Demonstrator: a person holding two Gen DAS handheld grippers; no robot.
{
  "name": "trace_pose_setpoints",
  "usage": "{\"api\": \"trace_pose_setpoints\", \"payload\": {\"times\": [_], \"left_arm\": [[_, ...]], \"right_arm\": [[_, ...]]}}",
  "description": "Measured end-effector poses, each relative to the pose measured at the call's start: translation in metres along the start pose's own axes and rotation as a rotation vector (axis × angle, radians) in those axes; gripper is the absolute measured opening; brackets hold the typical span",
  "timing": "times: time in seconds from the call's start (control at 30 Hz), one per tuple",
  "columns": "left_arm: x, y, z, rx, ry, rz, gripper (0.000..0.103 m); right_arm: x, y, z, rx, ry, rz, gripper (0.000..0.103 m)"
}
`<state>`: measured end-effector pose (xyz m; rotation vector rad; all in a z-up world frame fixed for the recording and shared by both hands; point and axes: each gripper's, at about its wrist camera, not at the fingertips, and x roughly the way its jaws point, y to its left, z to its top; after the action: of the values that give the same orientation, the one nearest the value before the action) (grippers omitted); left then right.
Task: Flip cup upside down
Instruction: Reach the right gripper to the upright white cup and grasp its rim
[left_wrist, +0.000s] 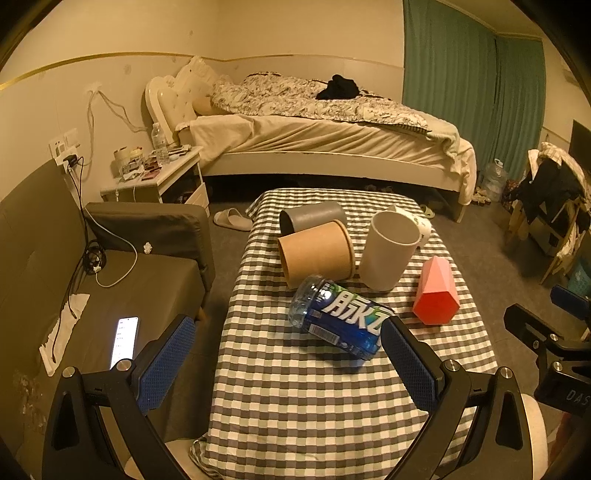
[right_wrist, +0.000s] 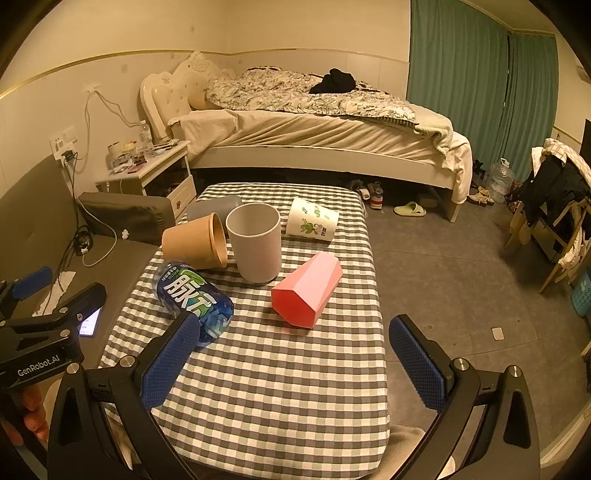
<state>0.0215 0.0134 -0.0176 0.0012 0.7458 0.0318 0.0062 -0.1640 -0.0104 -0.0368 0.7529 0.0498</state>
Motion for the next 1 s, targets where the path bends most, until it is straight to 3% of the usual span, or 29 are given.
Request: {"api": "trace_pose_setpoints", "payload": {"times": [0.23, 0.63, 0.87, 1.0], "left_arm": [[0.035, 0.015, 0.01, -0.035, 0.037, 0.043, 0.103], [0.107, 0.046, 0.022, -0.077, 0.103, 0.116, 0.103], [0.127, 0.055, 0.018, -0.079, 0.129, 0.125, 0.103], [0.131, 0.059, 0.015, -0.076, 0.141, 0.131, 0.103]], "right_arm": [[0.033, 0.002, 0.01, -0.004, 0.023, 0.026, 0.103], [0.14, 0.018, 0.042, -0.017, 0.088, 0.065, 0.102], [0.19, 0.034, 0.059, -0.026, 0.113, 0.098, 0.092], [0.204, 0.037, 0.063, -0.028, 0.132, 0.113, 0.078]]}}
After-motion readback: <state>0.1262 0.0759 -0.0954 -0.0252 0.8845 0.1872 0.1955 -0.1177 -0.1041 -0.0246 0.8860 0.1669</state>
